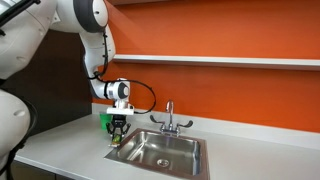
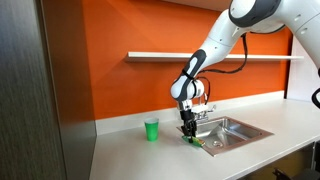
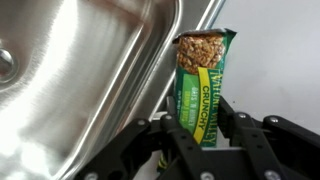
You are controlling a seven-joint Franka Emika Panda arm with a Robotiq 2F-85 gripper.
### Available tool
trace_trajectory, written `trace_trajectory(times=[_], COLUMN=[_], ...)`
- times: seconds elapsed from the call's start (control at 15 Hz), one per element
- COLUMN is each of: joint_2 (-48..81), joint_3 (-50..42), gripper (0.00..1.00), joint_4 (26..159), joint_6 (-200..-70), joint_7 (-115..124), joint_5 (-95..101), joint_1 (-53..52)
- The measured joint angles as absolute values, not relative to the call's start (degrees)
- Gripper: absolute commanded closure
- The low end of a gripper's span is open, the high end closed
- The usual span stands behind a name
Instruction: Pick up the snack from the sink and place it on the counter
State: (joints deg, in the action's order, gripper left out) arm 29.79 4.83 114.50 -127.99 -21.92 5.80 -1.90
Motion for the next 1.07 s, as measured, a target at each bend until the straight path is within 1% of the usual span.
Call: trace_trajectory(times=[0.33,0.4,0.47,0.53,0.73,0.8,0.87,1.07], joint_2=[31.23,31.4,31.5,31.57,31.68,31.68,31.68,31.65], joint_3=[5.4,5.42,5.42,5.42,5.41,5.4,5.37,5.26], gripper=[0.84,0.68,0.34,0.33,0.12,0.04,0.0,0.0], joint_4=[113.28,113.11,112.97,112.86,112.68,112.65,112.61,112.32], joint_6=[-127.21,-127.08,-126.94,-126.8,-126.75,-126.75,-126.75,-126.76], joint_7=[-23.73,-23.96,-24.08,-24.15,-24.26,-24.27,-24.27,-24.27], joint_5=[6.49,6.52,6.53,6.54,6.54,6.54,6.54,6.54], joint_1=[-2.08,-2.08,-2.08,-2.08,-2.08,-2.07,-2.07,-1.89])
